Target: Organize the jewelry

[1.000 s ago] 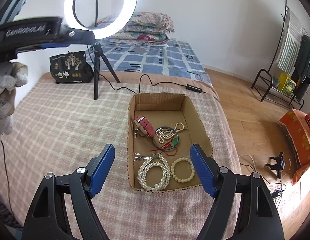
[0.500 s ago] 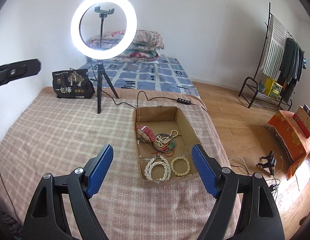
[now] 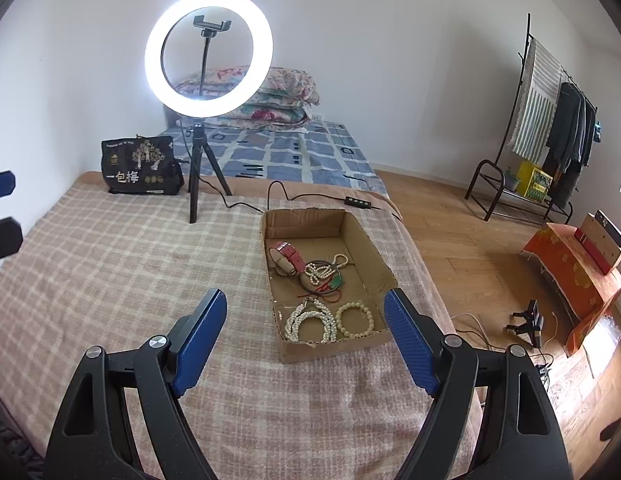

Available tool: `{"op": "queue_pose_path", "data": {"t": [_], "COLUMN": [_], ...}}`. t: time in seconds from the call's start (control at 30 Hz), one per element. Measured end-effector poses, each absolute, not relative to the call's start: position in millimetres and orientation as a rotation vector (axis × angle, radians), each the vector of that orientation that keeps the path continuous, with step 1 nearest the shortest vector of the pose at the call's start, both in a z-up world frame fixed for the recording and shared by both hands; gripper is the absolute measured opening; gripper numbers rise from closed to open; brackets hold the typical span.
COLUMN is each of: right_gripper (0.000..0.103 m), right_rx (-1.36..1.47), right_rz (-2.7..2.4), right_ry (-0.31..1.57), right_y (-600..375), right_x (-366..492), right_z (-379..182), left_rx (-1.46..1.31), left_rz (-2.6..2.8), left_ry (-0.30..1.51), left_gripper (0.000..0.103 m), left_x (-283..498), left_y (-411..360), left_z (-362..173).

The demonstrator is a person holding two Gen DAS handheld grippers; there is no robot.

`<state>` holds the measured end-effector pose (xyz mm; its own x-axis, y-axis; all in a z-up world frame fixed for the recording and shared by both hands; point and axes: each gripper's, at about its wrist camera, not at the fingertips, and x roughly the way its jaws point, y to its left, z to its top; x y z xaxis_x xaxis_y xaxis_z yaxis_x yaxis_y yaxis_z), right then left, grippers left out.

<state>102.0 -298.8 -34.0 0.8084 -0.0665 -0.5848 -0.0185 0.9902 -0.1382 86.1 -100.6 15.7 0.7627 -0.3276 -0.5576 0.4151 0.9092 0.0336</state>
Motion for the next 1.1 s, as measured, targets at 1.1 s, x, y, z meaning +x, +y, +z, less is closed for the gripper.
{"op": "queue_pose_path", "data": {"t": [1.1], "right_gripper": [0.081], "right_rx": [-0.084], "right_rz": [-0.056], "right_ry": [0.673], "right_y": [-313.0], "right_x": [125.0], "right_z": [-49.9], "left_rx": [0.200], "left_rz": [-0.394], "left_ry": [0.609], "left_gripper": [0.103], "left_x": [95.6], "left_y": [-115.9], "left_z": [-9.5]}}
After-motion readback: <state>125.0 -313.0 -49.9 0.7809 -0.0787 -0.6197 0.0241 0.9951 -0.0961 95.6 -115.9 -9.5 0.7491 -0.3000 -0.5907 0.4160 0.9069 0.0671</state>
